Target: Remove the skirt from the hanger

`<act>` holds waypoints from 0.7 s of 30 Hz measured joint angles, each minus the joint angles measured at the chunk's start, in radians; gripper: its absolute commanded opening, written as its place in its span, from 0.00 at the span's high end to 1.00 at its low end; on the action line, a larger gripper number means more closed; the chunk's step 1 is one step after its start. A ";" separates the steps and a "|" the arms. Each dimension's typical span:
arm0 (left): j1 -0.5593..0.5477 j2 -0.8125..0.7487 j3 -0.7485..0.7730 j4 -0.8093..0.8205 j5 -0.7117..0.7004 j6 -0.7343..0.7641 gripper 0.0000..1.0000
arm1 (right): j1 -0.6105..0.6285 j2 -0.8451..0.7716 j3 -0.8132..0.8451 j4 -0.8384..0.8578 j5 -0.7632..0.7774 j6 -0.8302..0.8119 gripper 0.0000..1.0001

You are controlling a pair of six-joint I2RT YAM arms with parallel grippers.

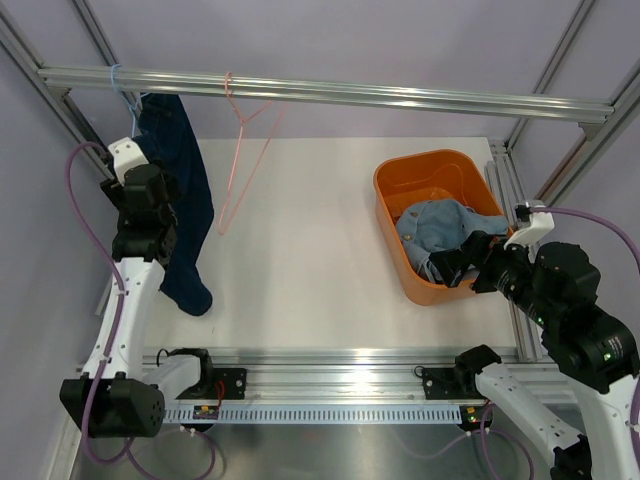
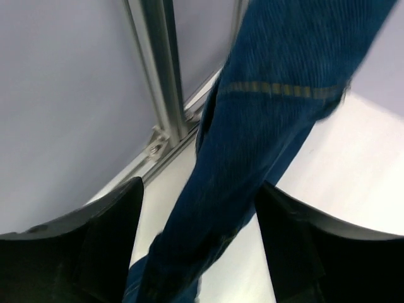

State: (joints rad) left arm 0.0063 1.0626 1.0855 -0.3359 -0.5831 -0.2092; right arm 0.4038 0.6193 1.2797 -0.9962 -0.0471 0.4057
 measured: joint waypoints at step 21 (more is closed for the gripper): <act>0.076 -0.215 -0.030 0.069 0.210 -0.125 1.00 | 0.000 0.004 0.033 -0.051 0.001 -0.028 0.01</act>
State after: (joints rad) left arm 0.0822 0.8474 1.0554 -0.2672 -0.3729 -0.3340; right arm 0.4038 0.6235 1.3125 -1.0470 -0.0460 0.3775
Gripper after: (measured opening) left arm 0.056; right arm 0.993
